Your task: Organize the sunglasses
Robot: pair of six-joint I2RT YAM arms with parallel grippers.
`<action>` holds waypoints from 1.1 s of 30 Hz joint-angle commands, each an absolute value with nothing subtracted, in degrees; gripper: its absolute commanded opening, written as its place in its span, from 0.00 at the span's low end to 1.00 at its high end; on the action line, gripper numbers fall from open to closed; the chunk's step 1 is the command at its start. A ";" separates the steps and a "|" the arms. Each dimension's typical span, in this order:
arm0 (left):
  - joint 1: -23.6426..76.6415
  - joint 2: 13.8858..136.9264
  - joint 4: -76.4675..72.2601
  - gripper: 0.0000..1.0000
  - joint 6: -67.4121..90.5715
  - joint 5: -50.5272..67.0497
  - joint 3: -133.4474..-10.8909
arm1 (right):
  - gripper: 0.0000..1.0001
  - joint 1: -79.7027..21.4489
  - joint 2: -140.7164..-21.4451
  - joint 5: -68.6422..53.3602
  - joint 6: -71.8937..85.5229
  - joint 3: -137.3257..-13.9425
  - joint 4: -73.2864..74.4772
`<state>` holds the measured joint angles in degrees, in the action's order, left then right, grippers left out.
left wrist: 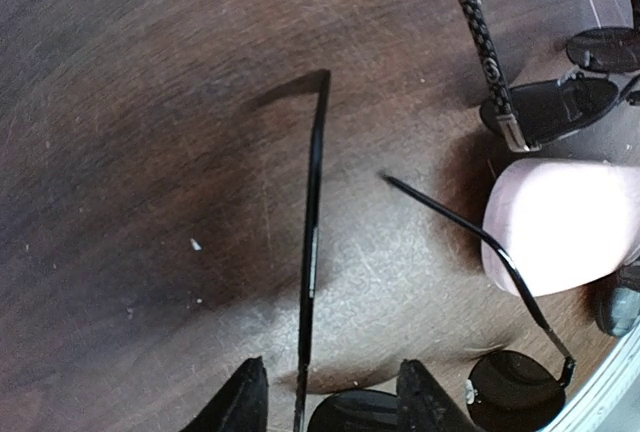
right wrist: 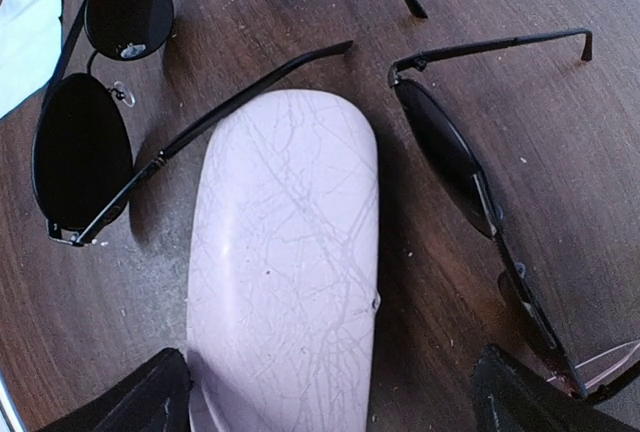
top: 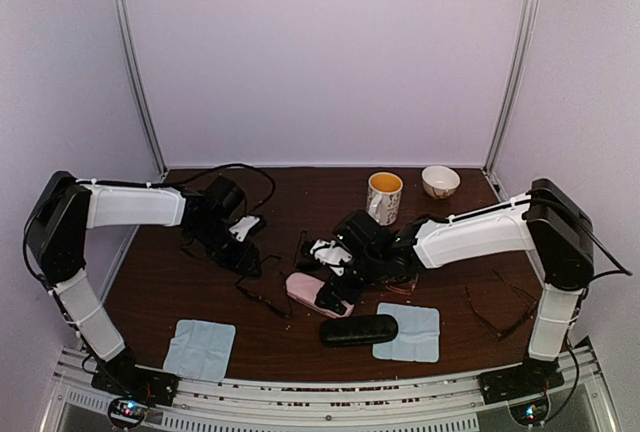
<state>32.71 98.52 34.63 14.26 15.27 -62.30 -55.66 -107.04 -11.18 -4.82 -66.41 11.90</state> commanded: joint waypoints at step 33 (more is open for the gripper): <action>14.24 91.96 29.92 0.02 23.66 -9.04 -53.66 | 0.70 -56.91 -115.86 -2.83 -2.90 -77.94 15.77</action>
